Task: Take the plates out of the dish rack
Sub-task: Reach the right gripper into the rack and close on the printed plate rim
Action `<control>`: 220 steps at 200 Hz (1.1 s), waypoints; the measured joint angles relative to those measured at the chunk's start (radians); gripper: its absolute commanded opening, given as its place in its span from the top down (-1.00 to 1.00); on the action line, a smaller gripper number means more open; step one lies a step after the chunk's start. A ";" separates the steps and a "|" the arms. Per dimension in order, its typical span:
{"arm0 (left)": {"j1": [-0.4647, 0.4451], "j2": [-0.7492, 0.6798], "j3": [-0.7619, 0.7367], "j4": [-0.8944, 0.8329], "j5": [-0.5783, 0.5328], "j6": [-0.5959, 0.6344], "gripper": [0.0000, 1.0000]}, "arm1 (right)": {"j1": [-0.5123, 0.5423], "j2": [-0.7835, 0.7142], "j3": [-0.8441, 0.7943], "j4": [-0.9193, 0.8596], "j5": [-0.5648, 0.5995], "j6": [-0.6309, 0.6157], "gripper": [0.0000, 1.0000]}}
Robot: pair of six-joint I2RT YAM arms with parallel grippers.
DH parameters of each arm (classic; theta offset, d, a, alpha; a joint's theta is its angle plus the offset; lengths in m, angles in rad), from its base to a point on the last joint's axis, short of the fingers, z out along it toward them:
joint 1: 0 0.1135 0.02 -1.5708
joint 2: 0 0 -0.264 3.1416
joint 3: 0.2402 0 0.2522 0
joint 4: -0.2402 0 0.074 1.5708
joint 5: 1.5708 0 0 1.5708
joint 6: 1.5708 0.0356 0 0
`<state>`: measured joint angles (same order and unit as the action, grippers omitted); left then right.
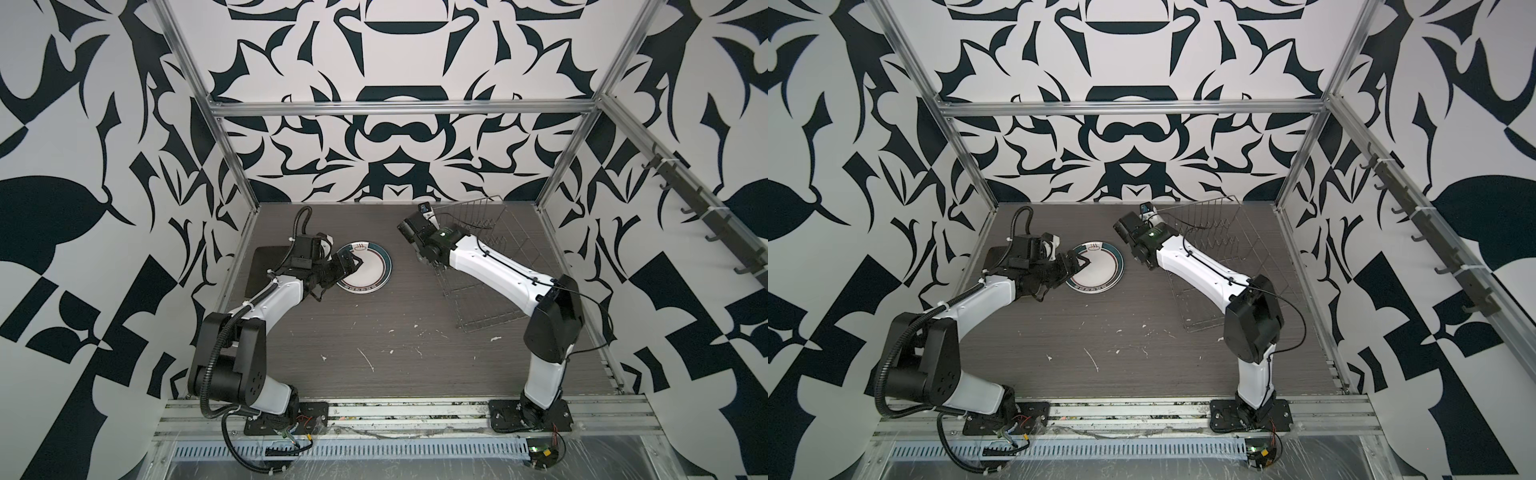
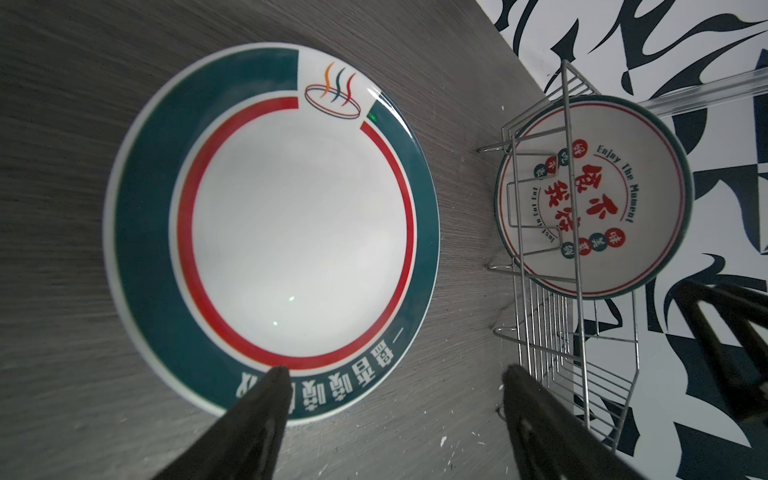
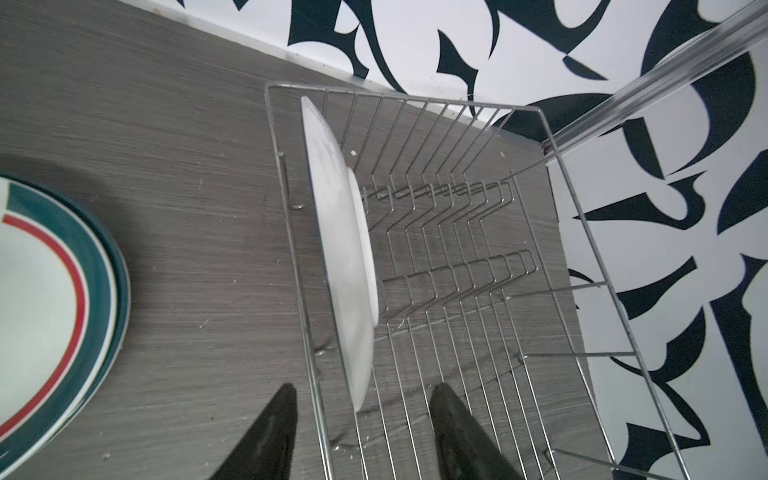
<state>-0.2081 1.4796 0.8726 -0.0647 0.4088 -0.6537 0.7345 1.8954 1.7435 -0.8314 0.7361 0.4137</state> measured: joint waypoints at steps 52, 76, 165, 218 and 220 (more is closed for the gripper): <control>0.000 -0.026 0.000 -0.003 0.000 0.007 -0.68 | 0.000 0.143 0.114 -0.035 0.109 -0.056 0.15; 0.000 -0.026 0.000 -0.005 0.001 0.007 -0.68 | 0.000 0.193 0.136 -0.035 0.175 -0.102 0.23; 0.000 -0.037 -0.009 -0.007 0.001 0.006 -0.68 | -0.009 0.270 0.158 -0.030 0.283 -0.223 0.49; 0.000 -0.044 -0.009 -0.011 -0.004 0.006 -0.68 | -0.012 0.280 0.171 -0.016 0.343 -0.262 0.62; 0.000 -0.045 -0.009 -0.012 -0.005 0.006 -0.68 | -0.012 0.280 0.171 -0.016 0.344 -0.262 0.62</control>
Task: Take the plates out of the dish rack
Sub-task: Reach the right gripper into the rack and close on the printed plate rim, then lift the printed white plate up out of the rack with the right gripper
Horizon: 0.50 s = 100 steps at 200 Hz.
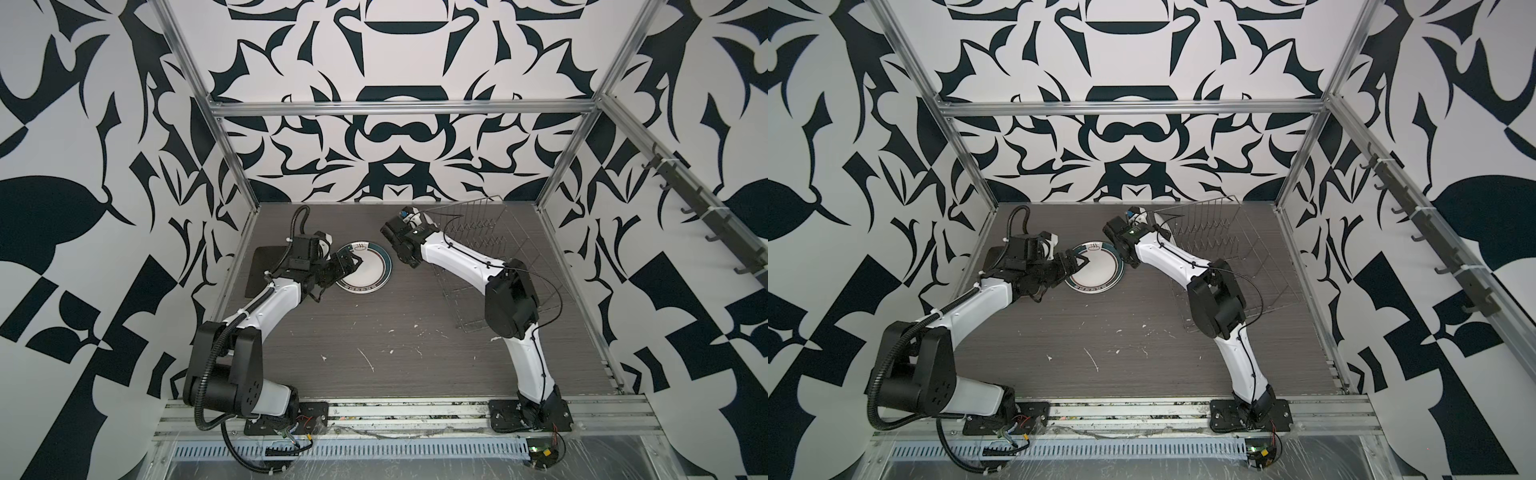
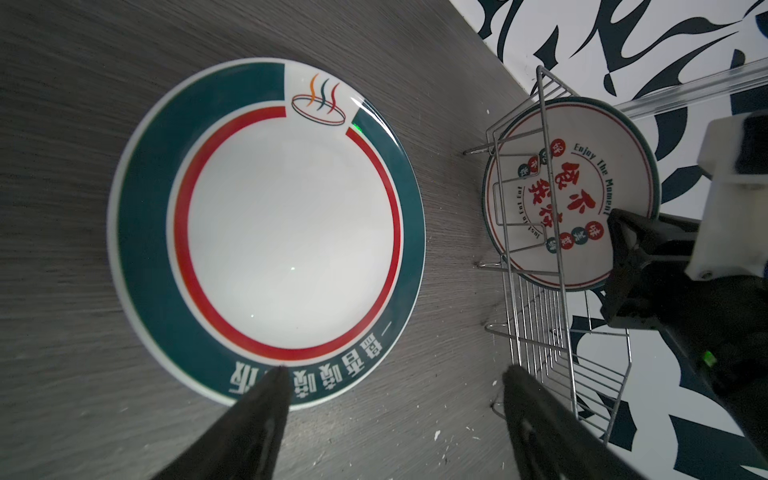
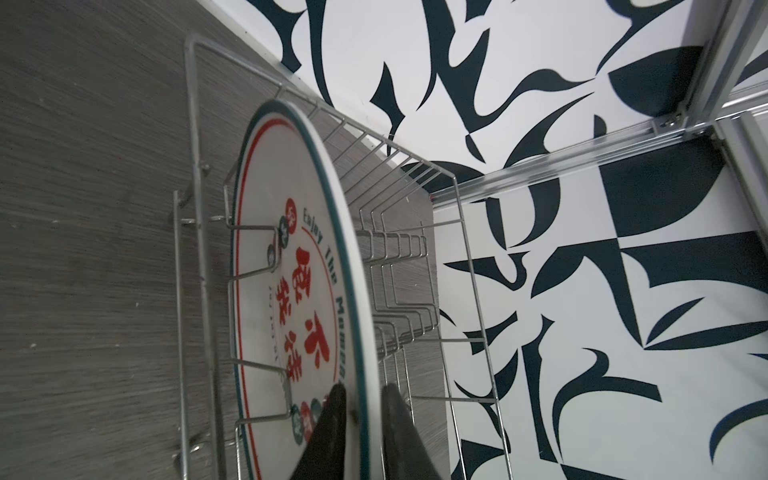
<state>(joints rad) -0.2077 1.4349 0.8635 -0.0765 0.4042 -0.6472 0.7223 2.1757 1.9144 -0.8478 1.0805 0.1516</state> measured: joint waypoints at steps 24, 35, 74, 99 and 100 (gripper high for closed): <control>0.000 -0.002 0.000 -0.003 -0.003 0.000 -0.68 | 0.000 0.002 0.002 0.000 0.025 -0.009 0.62; 0.000 -0.002 0.000 -0.003 -0.003 0.000 -0.68 | 0.000 0.003 0.002 0.000 0.031 -0.013 0.62; 0.000 -0.012 -0.006 -0.005 -0.006 -0.005 -0.68 | 0.000 0.008 0.002 0.002 0.036 -0.021 0.60; 0.000 -0.023 -0.006 -0.007 -0.007 -0.004 -0.68 | 0.000 0.012 0.002 0.006 0.035 -0.021 0.64; 0.000 -0.023 -0.006 -0.007 -0.007 -0.004 -0.68 | 0.000 0.013 0.002 0.006 0.035 -0.021 0.64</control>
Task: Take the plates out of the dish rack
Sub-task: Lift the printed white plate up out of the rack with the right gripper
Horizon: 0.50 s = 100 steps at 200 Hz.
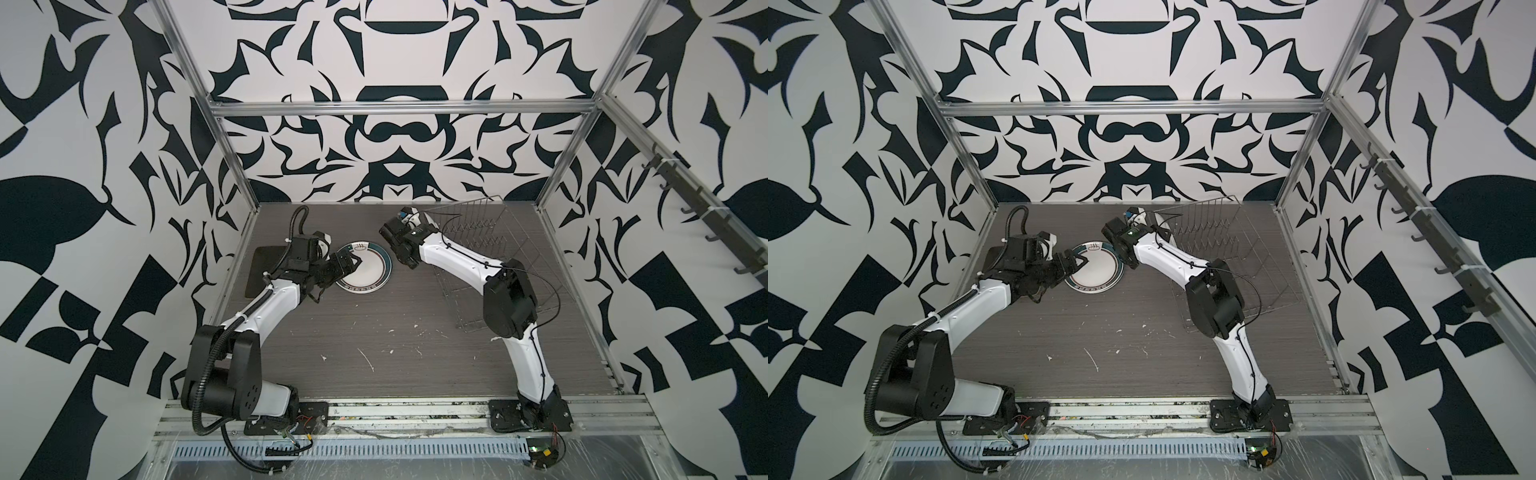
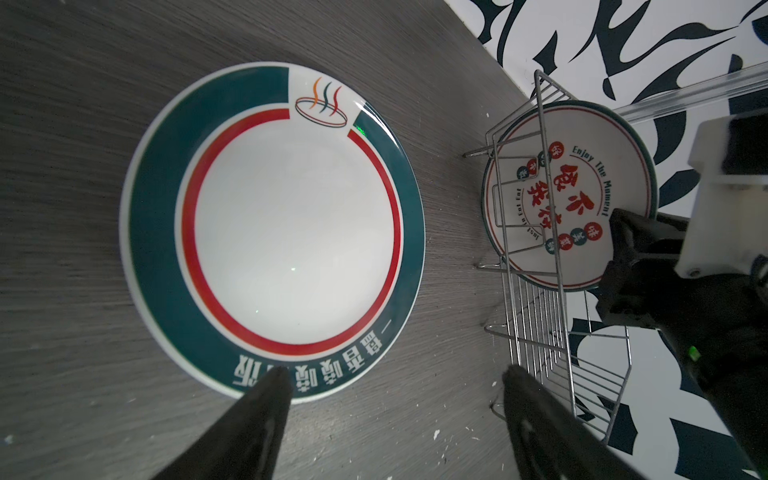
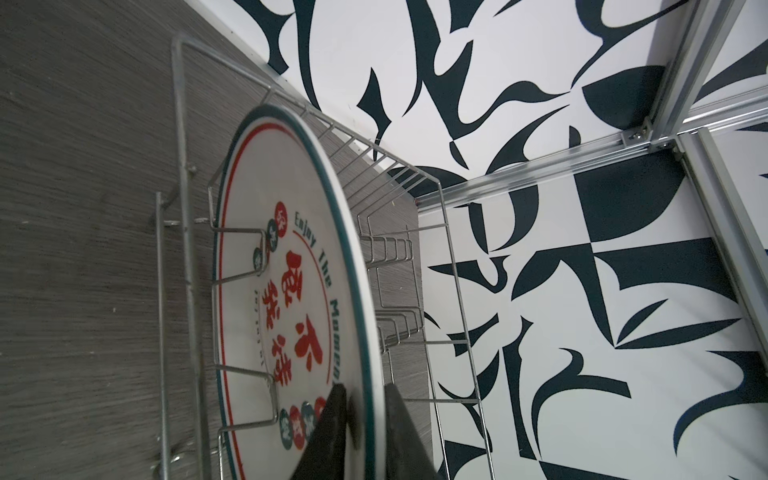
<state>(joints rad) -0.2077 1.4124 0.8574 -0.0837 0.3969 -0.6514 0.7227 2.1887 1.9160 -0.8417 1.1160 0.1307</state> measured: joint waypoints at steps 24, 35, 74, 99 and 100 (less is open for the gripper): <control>0.000 -0.005 0.000 -0.005 -0.001 0.000 -0.68 | 0.001 0.010 0.000 0.009 0.006 0.000 0.72; 0.000 -0.007 0.000 -0.005 -0.002 0.001 -0.68 | 0.003 0.013 0.002 0.013 0.006 0.004 0.76; 0.000 -0.014 0.000 -0.011 -0.007 0.001 -0.68 | 0.003 0.020 0.019 0.021 -0.001 0.026 0.80; 0.000 -0.017 0.000 -0.011 -0.008 0.000 -0.68 | 0.003 0.020 0.023 0.024 -0.003 0.035 0.92; 0.000 -0.017 0.000 -0.011 -0.008 0.000 -0.68 | 0.003 0.020 0.023 0.024 -0.003 0.035 0.92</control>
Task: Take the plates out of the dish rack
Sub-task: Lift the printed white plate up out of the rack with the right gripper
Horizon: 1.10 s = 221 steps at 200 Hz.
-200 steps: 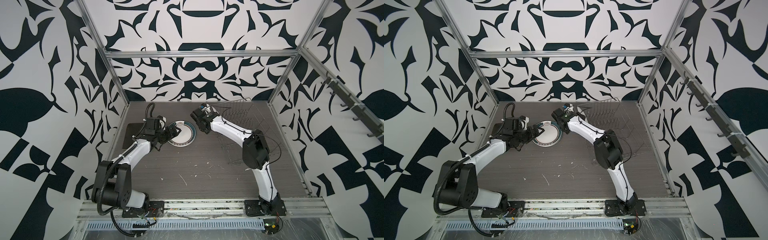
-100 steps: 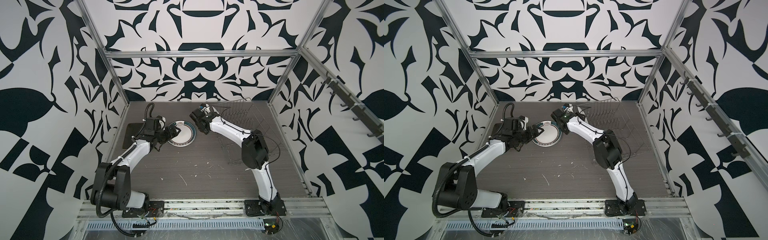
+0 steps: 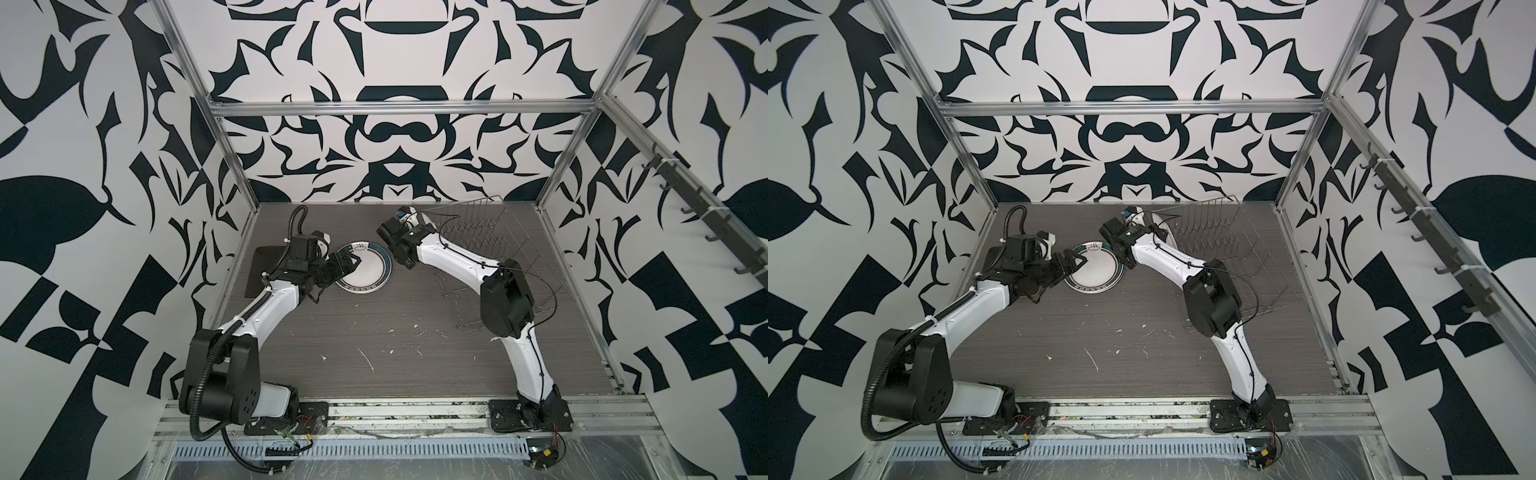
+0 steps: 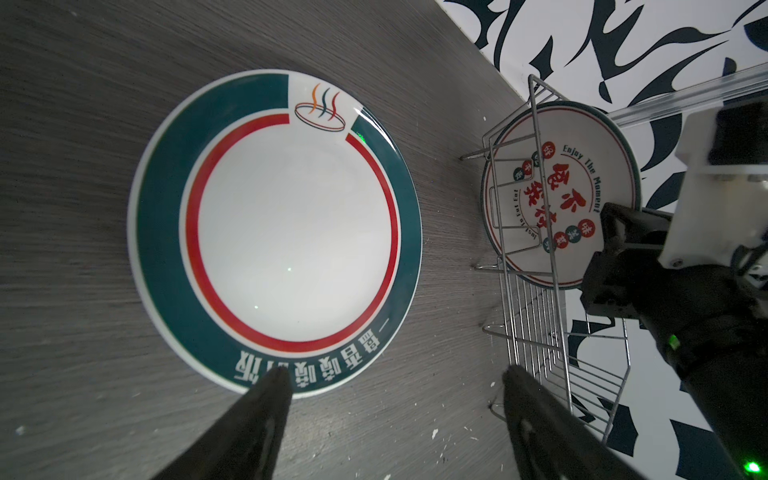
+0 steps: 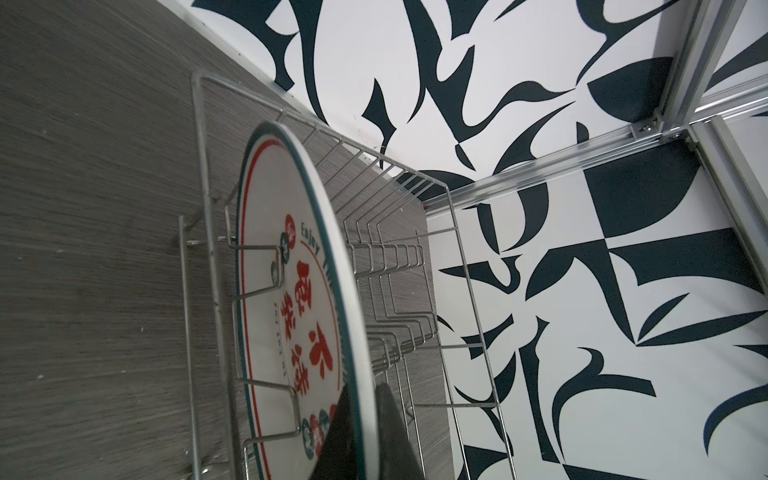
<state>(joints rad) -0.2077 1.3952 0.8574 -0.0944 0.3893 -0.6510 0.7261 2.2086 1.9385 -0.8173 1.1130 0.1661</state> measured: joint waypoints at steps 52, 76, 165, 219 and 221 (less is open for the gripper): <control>0.000 0.000 0.000 0.000 0.000 0.000 -0.68 | 0.003 0.001 0.013 -0.002 0.000 0.012 1.00; 0.000 0.000 0.000 0.000 0.000 0.000 -0.68 | 0.004 0.001 0.025 -0.013 -0.001 0.012 1.00; 0.000 -0.001 0.000 -0.003 0.001 0.000 -0.68 | 0.029 0.000 0.047 -0.051 0.040 -0.020 1.00; 0.000 -0.028 0.000 -0.007 0.000 0.000 -0.68 | 0.038 -0.018 0.049 -0.067 0.052 -0.042 1.00; 0.000 -0.030 0.000 -0.007 0.000 0.000 -0.68 | 0.038 -0.018 0.050 -0.068 0.052 -0.043 1.00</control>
<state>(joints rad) -0.2077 1.3651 0.8574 -0.1017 0.3897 -0.6510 0.7639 2.1902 1.9881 -0.8852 1.1652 0.1234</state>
